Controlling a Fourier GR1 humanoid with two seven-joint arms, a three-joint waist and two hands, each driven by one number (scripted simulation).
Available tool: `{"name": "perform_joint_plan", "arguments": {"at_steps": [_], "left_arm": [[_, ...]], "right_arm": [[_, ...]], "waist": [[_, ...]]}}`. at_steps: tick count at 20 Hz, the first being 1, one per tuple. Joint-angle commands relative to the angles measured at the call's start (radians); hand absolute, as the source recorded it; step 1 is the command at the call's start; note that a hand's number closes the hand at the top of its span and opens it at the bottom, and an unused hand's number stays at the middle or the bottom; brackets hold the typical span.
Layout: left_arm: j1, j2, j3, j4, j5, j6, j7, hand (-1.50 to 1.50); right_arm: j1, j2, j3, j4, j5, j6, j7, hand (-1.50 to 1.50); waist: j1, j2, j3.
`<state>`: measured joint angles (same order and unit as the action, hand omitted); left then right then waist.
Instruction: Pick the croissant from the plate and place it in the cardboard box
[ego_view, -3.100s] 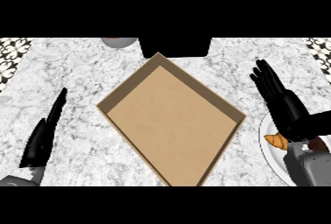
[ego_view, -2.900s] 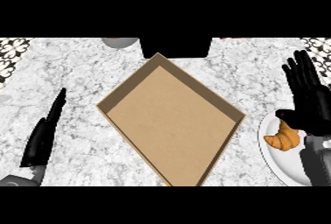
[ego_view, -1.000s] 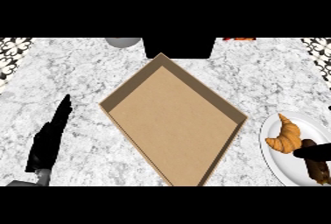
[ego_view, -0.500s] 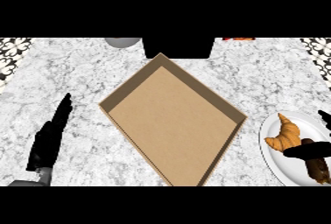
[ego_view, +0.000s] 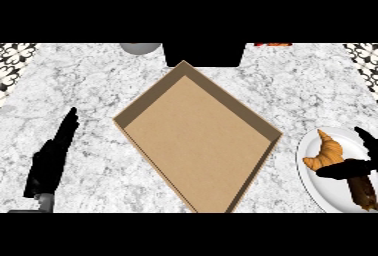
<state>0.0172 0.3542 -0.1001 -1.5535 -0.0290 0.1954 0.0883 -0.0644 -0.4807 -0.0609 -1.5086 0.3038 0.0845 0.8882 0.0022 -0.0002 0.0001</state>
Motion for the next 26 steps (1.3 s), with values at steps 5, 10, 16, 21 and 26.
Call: {"name": "perform_joint_plan", "arguments": {"at_steps": [5, 10, 16, 21, 26], "left_arm": [[0.002, -0.056, 0.055, -0.007, -0.051, -0.066, 0.022, 0.00], [-0.029, -0.119, 0.052, 0.062, -0.101, -0.040, -0.011, 0.00], [0.020, -0.114, 0.078, -0.034, -0.112, -0.095, 0.008, 0.00], [-0.045, -0.151, 0.081, 0.007, -0.137, -0.085, 0.042, 0.00], [0.009, -0.159, 0.083, -0.069, -0.166, -0.099, 0.054, 0.00]], "right_arm": [[-0.001, 0.091, -0.018, 0.008, 0.100, 0.005, -0.017, -1.50], [0.008, 0.079, -0.076, -0.004, 0.088, 0.034, -0.041, -1.50], [-0.022, 0.099, -0.111, 0.149, 0.125, 0.021, -0.156, -1.50], [-0.085, 0.157, -0.048, 0.205, 0.187, 0.002, -0.135, -1.50], [-0.113, 0.140, -0.121, 0.241, 0.126, 0.054, -0.144, 1.50]], "waist": [[-0.001, 0.000, 0.000], [-0.004, 0.000, 0.000], [0.000, 0.000, 0.000], [0.000, 0.000, 0.000], [0.001, 0.000, 0.000]]}}
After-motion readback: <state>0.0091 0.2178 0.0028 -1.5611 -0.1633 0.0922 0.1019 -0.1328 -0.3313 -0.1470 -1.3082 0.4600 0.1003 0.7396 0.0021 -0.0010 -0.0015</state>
